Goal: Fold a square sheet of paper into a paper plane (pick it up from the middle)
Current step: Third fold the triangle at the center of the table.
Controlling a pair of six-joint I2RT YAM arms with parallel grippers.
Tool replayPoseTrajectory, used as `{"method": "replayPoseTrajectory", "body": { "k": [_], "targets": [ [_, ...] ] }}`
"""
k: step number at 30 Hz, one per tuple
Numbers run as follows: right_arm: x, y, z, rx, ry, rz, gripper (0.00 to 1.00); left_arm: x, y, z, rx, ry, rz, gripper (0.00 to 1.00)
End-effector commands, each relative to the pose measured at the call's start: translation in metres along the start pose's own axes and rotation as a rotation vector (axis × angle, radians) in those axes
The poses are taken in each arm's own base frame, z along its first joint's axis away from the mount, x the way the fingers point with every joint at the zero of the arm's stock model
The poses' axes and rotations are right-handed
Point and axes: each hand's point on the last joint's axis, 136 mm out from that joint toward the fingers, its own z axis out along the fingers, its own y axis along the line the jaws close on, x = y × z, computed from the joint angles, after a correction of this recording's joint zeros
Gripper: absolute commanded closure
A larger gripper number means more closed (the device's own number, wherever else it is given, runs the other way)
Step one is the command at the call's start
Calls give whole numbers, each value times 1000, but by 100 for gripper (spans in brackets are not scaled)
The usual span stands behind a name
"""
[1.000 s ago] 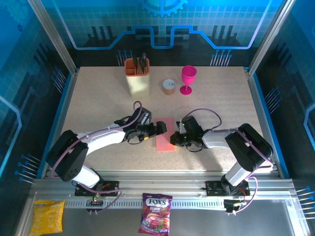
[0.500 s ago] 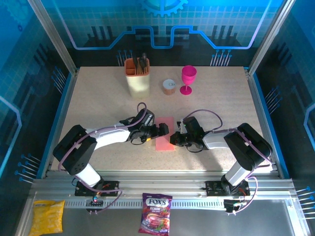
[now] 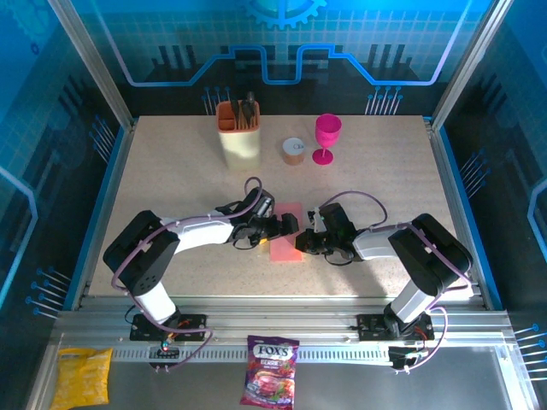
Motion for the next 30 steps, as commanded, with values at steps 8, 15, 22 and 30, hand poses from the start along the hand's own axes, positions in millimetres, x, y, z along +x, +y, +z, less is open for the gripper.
{"method": "replayPoseTrajectory", "body": {
  "k": [8,15,22,30],
  "targets": [
    [56,-69,4,218,152,112,100,-5,-22,4,69,-1,35,0],
    [56,-72,3,222,152,115,100,-11,-13,-1,20,-47,48,0],
    [57,-74,3,227,155,118,100,-11,-1,0,-47,-46,68,0],
    [57,-75,2,228,154,121,100,-7,-4,12,-45,-12,77,0]
  ]
}}
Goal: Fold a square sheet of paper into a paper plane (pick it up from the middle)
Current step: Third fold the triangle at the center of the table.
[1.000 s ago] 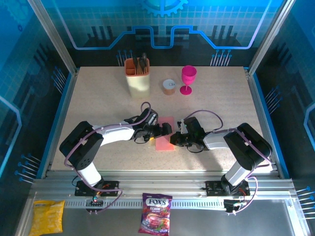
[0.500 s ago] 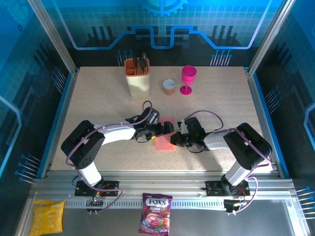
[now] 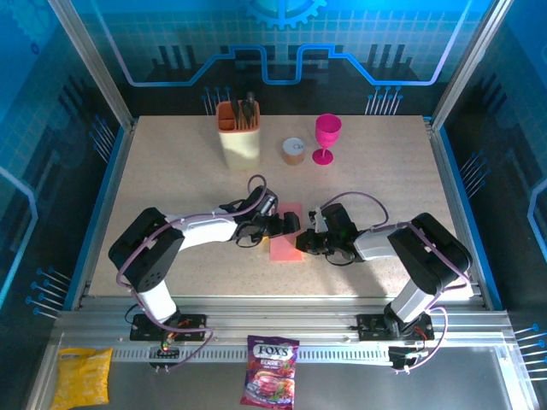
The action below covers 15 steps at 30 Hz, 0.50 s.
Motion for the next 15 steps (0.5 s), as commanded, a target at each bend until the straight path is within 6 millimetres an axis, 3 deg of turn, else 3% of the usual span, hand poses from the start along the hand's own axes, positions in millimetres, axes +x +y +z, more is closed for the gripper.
{"method": "replayPoseTrajectory", "body": {
  "k": [1,15],
  "targets": [
    [56,-73,1,251,146,114,100,2,-7,4,0,18,43,0],
    [59,-78,0,261,156,118,100,-4,-36,-5,139,-15,73,0]
  ]
}}
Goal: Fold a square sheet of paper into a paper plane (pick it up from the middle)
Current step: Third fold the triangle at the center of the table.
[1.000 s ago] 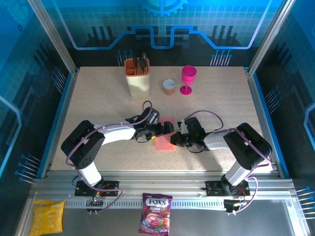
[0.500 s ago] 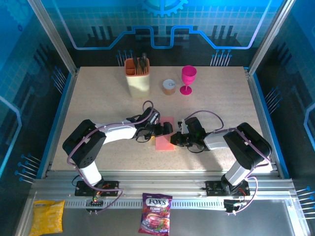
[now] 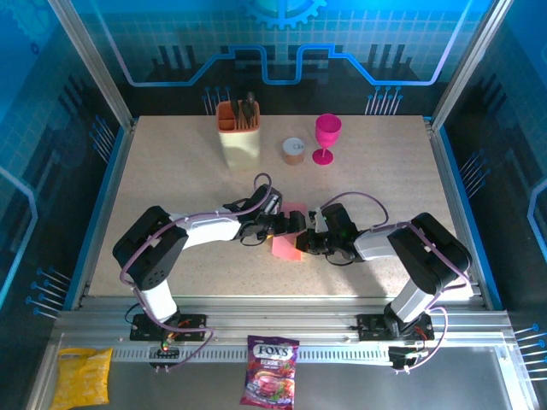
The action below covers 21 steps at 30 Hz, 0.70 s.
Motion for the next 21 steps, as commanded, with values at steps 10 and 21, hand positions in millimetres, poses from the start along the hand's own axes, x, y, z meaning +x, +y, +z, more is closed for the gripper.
{"method": "replayPoseTrajectory", "body": {
  "k": [10,21],
  "targets": [
    [58,-82,-4,270,152,120,100,-4,10,-2,55,-4,71,15],
    [56,-86,-7,280,153,122,100,-7,20,9,81,63,129,38]
  ]
}}
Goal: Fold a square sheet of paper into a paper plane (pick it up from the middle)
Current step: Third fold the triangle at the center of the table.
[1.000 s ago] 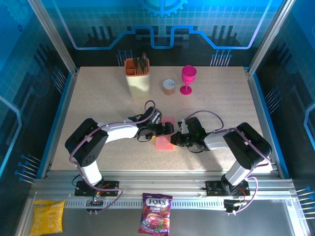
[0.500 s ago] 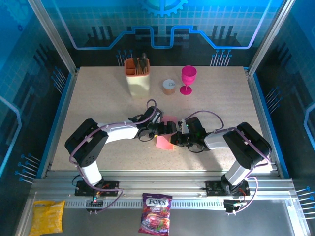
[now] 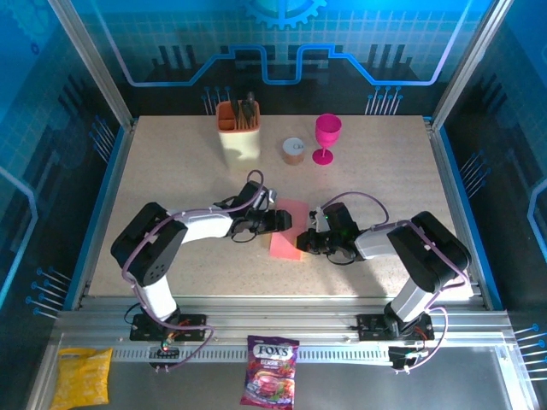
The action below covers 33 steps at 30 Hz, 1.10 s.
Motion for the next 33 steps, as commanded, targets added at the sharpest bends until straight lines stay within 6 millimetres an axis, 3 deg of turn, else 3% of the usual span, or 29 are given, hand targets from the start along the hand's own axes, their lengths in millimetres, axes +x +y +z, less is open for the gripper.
{"method": "replayPoseTrajectory", "body": {
  "k": [1,8,14,18,22,27,33],
  "targets": [
    [56,-85,-6,303,138,128,100,3,-6,8,36,44,55,39],
    [56,-86,-7,309,142,128,100,1,-10,10,58,54,84,53],
    [48,-79,-10,298,137,116,100,0,-11,8,84,68,97,80],
    [27,-56,-22,257,110,63,100,2,-11,4,91,70,83,100],
    [6,-23,-43,222,65,-14,100,5,-12,-1,98,66,42,100],
    [-5,3,-67,225,20,-104,82,9,-9,-10,84,58,-83,100],
    [7,22,-71,322,18,-302,60,19,0,-20,46,54,-301,100]
  ]
}}
